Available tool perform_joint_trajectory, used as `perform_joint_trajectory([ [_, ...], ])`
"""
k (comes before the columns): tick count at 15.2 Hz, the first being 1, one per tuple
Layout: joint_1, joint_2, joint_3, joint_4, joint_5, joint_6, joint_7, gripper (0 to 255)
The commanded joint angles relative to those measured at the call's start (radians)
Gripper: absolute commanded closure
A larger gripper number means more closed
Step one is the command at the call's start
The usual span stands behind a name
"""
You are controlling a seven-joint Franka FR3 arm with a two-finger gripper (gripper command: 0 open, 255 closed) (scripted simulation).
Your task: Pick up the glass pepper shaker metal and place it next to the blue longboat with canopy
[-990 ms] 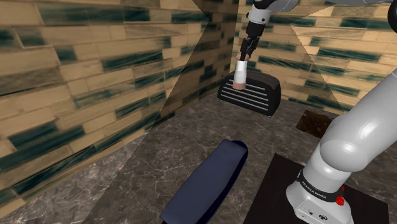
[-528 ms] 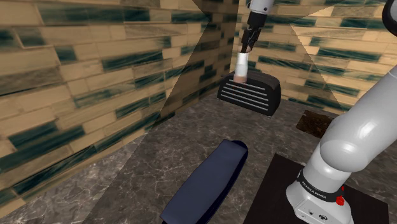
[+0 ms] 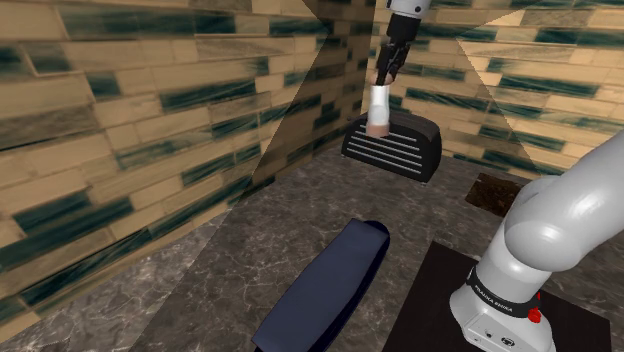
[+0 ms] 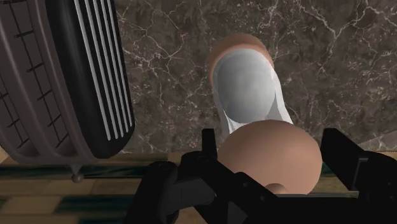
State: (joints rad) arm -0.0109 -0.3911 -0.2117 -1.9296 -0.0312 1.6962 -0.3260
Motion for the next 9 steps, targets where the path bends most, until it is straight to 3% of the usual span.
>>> perform_joint_trajectory([
  [1,0.008,-0.057,0.037,-0.051,-0.004,-0.005,0.048,255],
  [9,0.048,-0.217,0.184,-0.183,0.029,-0.035,0.227,255],
])
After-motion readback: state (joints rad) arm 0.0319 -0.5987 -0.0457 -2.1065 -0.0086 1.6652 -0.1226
